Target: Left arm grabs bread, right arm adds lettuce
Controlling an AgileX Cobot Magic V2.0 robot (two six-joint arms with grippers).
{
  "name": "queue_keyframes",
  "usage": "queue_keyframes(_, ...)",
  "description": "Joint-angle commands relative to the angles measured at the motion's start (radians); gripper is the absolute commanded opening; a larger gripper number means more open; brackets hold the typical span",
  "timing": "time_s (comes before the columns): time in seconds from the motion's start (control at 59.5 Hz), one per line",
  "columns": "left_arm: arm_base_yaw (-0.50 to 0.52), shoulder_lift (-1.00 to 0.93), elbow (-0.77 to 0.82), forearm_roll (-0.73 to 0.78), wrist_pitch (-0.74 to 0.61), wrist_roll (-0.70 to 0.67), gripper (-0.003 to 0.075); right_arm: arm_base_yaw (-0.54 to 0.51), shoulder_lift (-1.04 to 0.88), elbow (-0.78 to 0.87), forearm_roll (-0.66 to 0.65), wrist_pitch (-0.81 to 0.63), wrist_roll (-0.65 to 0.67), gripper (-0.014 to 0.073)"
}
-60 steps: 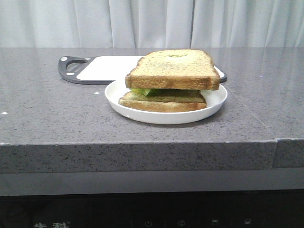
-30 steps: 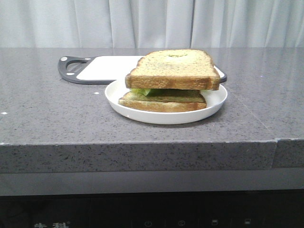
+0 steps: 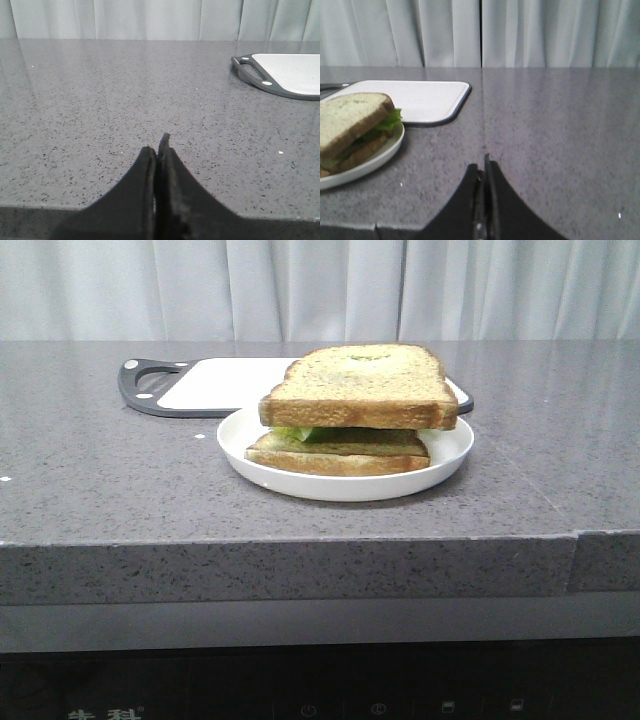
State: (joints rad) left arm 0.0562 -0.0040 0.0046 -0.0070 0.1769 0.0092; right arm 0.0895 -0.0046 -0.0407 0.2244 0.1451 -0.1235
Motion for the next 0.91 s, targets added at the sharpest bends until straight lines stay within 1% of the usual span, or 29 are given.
queue_keyframes(0.0, -0.005, -0.019, 0.005, -0.008, -0.09, -0.009, -0.002, -0.023, -0.026, 0.027, -0.018, -0.079, 0.026, -0.0061)
queue_keyframes(0.084, -0.005, -0.019, 0.005, -0.008, -0.09, -0.009, -0.002, -0.047, -0.026, 0.066, -0.017, -0.082, 0.026, -0.0061)
queue_keyframes(0.151, -0.005, -0.019, 0.005, -0.008, -0.09, -0.009, -0.002, -0.054, -0.026, 0.065, -0.017, -0.067, 0.026, -0.0061)
queue_keyframes(0.89, -0.005, -0.019, 0.005, -0.008, -0.09, -0.009, -0.002, -0.054, -0.026, 0.065, -0.016, -0.067, 0.026, -0.0061)
